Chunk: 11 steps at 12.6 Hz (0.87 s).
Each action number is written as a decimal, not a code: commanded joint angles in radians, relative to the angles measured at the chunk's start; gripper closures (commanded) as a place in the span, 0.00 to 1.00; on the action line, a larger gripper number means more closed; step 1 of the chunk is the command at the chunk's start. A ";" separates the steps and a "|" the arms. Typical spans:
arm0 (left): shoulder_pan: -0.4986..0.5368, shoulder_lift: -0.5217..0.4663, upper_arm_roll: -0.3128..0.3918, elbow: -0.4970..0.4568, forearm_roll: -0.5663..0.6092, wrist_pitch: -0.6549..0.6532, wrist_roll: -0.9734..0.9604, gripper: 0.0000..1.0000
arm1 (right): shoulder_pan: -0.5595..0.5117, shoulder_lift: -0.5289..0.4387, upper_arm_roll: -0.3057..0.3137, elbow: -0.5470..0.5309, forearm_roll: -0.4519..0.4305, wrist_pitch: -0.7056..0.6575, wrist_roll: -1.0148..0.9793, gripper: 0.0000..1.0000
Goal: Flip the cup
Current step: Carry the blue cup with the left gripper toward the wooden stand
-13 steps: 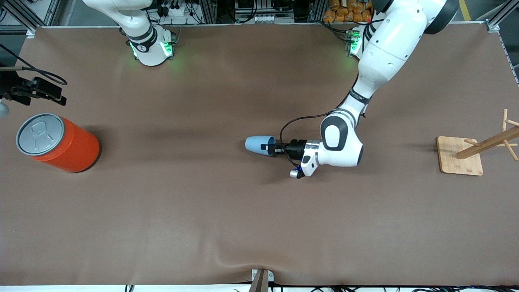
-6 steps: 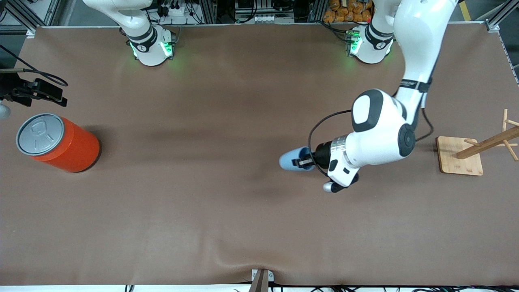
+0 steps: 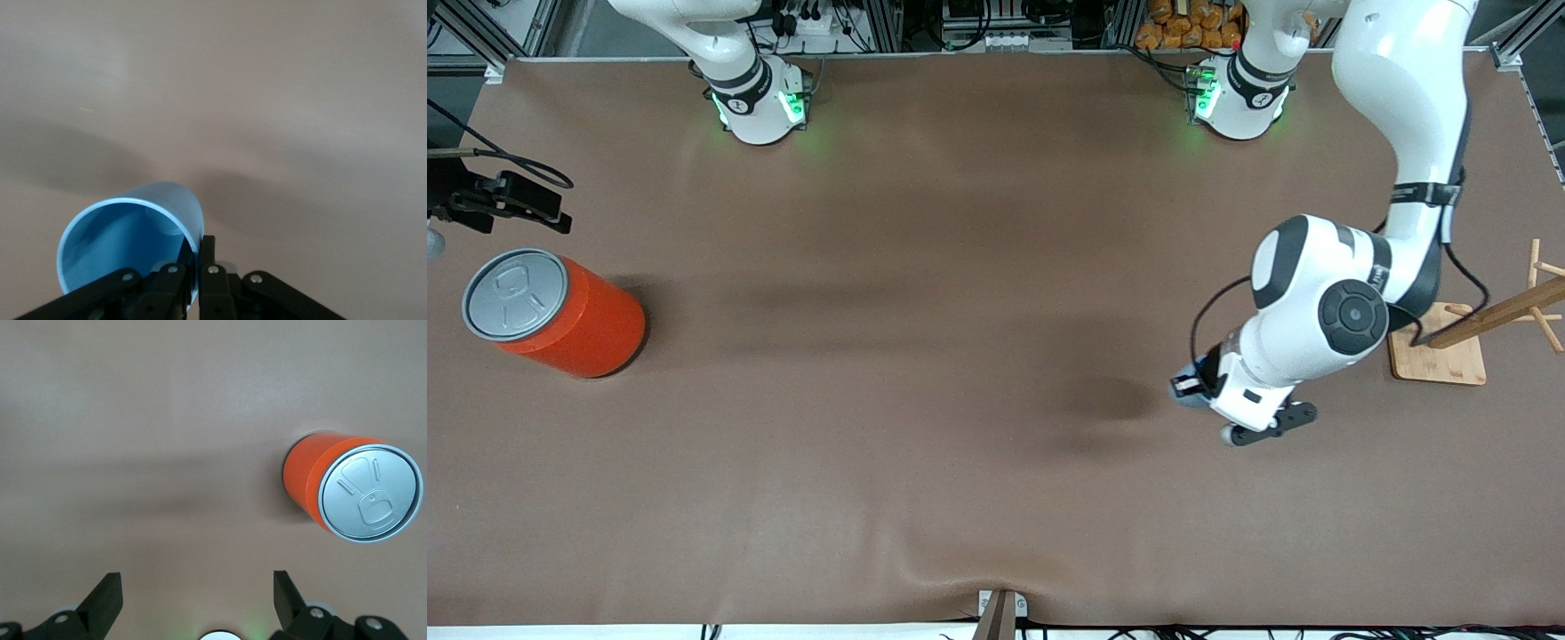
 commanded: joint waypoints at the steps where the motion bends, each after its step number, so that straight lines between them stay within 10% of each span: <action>1: 0.012 -0.101 -0.007 -0.206 0.069 0.103 -0.063 1.00 | -0.010 0.013 0.004 0.028 0.013 -0.010 -0.011 0.00; 10: 0.114 -0.115 -0.010 -0.421 0.232 0.405 -0.067 1.00 | -0.012 0.016 0.004 0.028 0.013 -0.008 -0.011 0.00; 11: 0.112 -0.114 -0.012 -0.414 0.232 0.403 -0.067 0.40 | -0.012 0.016 0.004 0.028 0.013 -0.008 -0.011 0.00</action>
